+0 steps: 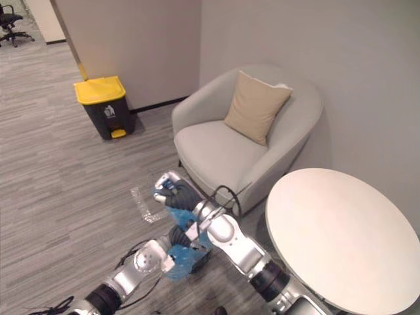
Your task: Gather rubbish on tea table into small bin, then transfer packed bag to large trash can.
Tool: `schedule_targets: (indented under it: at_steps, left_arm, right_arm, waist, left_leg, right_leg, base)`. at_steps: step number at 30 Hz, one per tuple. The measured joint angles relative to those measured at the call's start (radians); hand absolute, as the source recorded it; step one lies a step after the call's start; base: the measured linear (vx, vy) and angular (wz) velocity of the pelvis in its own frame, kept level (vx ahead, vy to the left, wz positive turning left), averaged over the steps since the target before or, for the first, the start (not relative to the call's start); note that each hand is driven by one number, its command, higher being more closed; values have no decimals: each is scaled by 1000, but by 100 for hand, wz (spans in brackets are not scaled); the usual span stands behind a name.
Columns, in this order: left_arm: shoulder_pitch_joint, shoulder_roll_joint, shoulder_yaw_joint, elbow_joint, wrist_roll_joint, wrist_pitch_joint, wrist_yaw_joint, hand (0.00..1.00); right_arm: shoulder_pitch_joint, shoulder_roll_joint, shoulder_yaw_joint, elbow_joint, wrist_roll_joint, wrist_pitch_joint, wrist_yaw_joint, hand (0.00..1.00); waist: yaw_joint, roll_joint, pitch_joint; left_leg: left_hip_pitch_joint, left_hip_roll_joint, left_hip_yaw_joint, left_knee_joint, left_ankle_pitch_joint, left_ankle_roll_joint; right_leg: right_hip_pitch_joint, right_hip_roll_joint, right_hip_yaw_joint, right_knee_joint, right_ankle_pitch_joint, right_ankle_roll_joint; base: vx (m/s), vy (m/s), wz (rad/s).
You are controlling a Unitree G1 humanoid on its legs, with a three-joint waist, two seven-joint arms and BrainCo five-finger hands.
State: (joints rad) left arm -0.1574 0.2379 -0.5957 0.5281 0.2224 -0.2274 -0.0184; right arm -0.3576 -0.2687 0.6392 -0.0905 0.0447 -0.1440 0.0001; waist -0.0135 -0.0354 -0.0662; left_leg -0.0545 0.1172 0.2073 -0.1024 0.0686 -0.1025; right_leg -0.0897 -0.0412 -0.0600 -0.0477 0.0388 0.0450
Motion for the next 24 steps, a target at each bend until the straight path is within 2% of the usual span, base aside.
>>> schedule_targets:
  at_steps: [3,6,14,18,19,24]
  left_arm:
    - [6,-10,1,0,15,17,17,100]
    - [57,-14,31,-85,13,38,14,100]
    - [126,-16,98,-223,-34,47,9,100]
    - [171,-19,132,-321,-71,52,-14,100]
    - [181,-21,142,-341,-84,55,-19,100]
    - [192,-43,191,-349,-110,60,-25,100]
  right_arm:
    - [-16,18,0,0,21,0,-2,100]
    - [-21,51,-8,-5,42,-1,-10,100]
    - [-47,81,-33,-47,46,-6,-10,100]
    - [-10,126,-86,-54,55,-32,-6,100]
    - [5,133,-88,-56,55,-40,-3,0]
    - [99,148,-87,-56,27,-46,11,0]
  waist:
    - [2,0,2]
    - [2,5,8]
    - [6,11,35]
    - [5,10,41]
    - [5,10,41]
    - [7,10,41]
  left_leg:
    - [0,0,1,0,0,0]
    - [0,0,1,0,-2,-3]
    - [2,0,1,0,-4,-4]
    - [2,-3,1,0,-5,-3]
    - [3,-4,1,0,-5,-2]
    - [5,-7,-2,0,-5,-2]
  right_leg:
    - [2,0,2,-7,3,0]
    - [2,1,5,-11,5,0]
    - [4,1,5,-11,4,0]
    - [4,-2,5,-10,2,4]
    - [5,-4,5,-9,1,5]
    - [5,-9,-1,1,-4,11]
  base:
    - [5,-1,-1]
    - [10,-2,-3]
    - [0,0,0]
    - [0,0,0]
    - [0,0,0]
    - [0,0,2]
